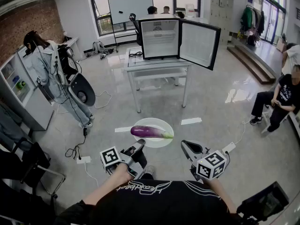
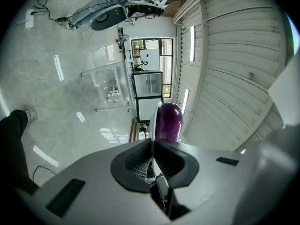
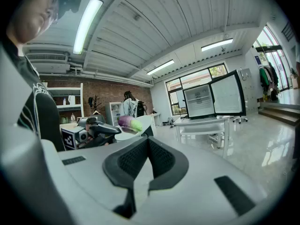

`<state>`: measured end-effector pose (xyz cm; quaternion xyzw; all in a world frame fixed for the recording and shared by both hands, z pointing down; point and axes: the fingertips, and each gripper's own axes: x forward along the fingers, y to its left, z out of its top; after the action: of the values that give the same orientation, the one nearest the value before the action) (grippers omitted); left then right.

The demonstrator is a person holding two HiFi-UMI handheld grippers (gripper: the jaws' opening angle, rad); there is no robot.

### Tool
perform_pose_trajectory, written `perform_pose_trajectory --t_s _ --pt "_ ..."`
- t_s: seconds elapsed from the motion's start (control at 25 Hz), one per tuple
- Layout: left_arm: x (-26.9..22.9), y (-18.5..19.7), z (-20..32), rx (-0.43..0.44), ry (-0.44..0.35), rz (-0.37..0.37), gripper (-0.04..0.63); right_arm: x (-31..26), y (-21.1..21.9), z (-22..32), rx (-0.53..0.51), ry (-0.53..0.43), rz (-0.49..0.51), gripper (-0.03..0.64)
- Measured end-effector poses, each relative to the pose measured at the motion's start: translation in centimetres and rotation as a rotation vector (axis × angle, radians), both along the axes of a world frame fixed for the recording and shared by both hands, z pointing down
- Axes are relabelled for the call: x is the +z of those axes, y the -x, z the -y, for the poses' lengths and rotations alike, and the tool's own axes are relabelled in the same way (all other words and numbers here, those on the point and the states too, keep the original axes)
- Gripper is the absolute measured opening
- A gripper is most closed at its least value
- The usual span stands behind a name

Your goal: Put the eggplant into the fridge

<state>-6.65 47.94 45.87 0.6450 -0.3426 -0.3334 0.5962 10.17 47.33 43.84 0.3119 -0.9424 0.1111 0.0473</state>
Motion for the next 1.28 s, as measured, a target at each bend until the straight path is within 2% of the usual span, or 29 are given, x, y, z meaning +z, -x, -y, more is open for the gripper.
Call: perform_pose_trajectory --t_s 1.28 --pt "0.0 -1.1 0.8 0.019 0.026 0.005 0.025 -0.3 -0.5 0.9 0.025 -0.025 -0.004 0.008"
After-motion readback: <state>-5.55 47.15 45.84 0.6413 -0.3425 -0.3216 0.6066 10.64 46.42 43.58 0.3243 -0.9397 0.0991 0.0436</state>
